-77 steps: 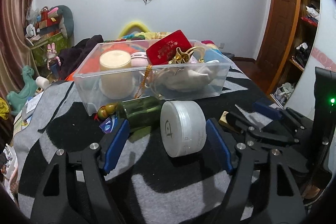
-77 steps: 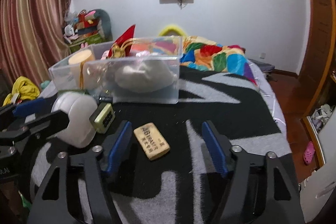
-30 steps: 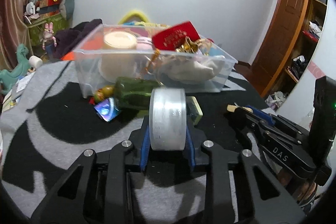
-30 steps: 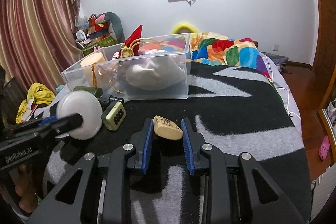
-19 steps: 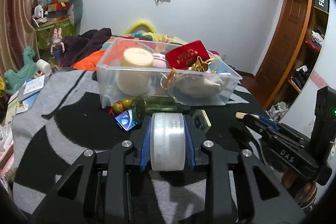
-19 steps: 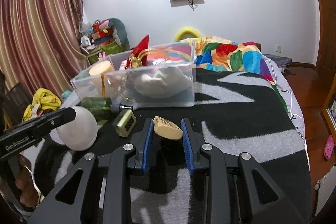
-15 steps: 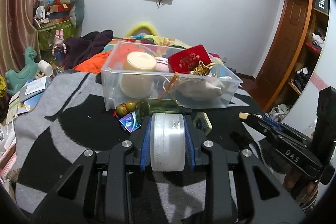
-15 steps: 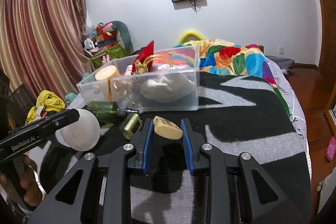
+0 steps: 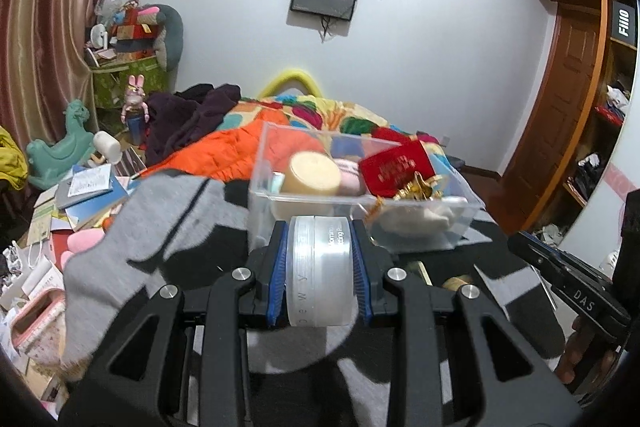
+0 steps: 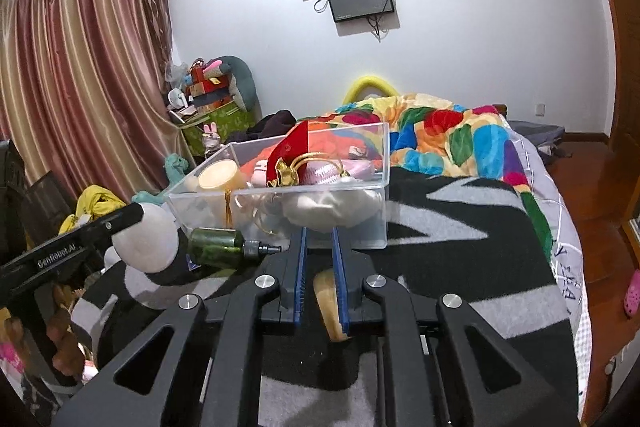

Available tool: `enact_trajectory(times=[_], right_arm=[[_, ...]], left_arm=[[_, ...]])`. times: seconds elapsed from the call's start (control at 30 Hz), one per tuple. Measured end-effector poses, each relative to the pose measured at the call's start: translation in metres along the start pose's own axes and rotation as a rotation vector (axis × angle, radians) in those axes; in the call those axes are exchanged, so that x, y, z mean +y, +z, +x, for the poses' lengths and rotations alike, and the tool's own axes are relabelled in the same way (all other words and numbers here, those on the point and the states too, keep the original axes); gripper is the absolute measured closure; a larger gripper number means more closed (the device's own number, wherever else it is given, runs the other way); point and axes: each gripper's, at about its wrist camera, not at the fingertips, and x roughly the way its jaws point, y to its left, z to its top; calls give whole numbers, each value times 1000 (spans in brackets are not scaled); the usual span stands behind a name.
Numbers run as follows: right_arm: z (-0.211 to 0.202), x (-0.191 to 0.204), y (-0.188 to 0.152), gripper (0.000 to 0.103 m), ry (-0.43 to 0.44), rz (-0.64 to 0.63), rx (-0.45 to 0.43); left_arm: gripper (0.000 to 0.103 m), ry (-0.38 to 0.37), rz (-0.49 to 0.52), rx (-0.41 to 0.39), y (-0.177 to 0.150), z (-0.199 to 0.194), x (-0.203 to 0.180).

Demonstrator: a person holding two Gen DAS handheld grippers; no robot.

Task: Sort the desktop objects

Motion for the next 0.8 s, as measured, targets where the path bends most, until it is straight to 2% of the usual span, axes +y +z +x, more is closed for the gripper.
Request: enact_trajectory(times=[0.13,0.2,0.3,0.37,0.63,0.8], right_arm=[[11,3,-6,91,-46,-56,48],[14,0,-10,91,-29,-42,68],[23,-4,-13,82,2,-5,108],[29,1,-15,70,-10,-24,127],[61,35,-31,66,11,-155,245],[70,40,-37,58,-34,-172,277]], left_arm=[[74,0,-11,-5,0,1,7],[74,8,-20,3,-3,4,11],[74,-6,-51,32,-8,12,19],[74,-21,-69,50,-11,15,25],[74,-16,-53,106,-30,24,36],[74,-31,-37,114,-33,25,38]])
